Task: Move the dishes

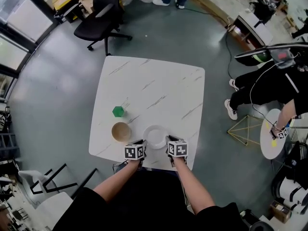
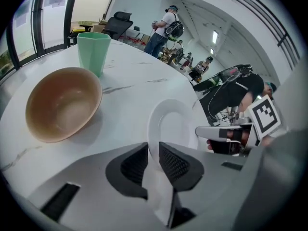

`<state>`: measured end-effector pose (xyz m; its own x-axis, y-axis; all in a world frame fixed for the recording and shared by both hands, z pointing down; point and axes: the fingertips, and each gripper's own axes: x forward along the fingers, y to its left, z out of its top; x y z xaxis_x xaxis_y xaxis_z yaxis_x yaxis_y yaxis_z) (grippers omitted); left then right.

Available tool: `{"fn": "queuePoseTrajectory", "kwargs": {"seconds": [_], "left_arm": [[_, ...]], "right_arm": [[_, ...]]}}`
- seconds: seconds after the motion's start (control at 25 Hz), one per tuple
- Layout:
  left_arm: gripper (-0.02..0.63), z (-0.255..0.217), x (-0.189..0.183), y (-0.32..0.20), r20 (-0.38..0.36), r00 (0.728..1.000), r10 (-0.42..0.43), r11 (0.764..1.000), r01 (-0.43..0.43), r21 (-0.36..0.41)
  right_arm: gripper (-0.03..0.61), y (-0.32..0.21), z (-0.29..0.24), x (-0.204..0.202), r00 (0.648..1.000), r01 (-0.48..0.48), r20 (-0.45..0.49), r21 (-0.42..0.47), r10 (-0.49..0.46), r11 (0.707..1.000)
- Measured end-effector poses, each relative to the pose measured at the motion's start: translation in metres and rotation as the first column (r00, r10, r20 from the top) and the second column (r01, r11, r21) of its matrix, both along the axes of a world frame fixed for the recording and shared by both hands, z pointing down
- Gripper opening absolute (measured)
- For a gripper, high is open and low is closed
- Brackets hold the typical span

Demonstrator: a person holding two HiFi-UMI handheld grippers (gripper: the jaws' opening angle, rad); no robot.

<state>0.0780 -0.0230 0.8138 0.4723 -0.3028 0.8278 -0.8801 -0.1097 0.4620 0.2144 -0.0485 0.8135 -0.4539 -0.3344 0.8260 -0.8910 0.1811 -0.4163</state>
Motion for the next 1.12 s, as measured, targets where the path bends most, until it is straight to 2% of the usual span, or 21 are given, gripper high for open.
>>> {"fn": "queuePoseTrajectory", "kwargs": {"seconds": [0.24, 0.48, 0.64, 0.88, 1.12], "left_arm": [[0.081, -0.010, -0.018, 0.037, -0.024, 0.998, 0.066, 0.998, -0.066, 0.008], [0.083, -0.010, -0.056, 0.069, -0.035, 0.996, 0.081, 0.996, -0.081, -0.020], [0.083, -0.008, -0.088, 0.085, -0.009, 0.994, 0.105, 0.994, -0.105, -0.037], [0.081, 0.004, -0.129, 0.098, -0.008, 0.996, 0.094, 0.994, -0.094, -0.052], [0.083, 0.009, -0.142, 0.100, 0.004, 0.993, 0.115, 0.992, -0.115, -0.053]], "right_arm": [[0.058, 0.029, -0.014, -0.016, 1.000, -0.022, -0.006, -0.002, 0.022, 1.000], [0.058, 0.057, -0.016, -0.057, 1.000, -0.013, -0.013, -0.006, 0.013, 1.000], [0.058, 0.072, -0.015, -0.088, 1.000, -0.017, -0.015, -0.010, 0.017, 1.000], [0.058, 0.088, -0.006, -0.129, 1.000, -0.012, -0.019, -0.021, 0.012, 1.000], [0.058, 0.095, 0.008, -0.142, 0.999, -0.029, -0.035, -0.054, 0.027, 0.998]]}}
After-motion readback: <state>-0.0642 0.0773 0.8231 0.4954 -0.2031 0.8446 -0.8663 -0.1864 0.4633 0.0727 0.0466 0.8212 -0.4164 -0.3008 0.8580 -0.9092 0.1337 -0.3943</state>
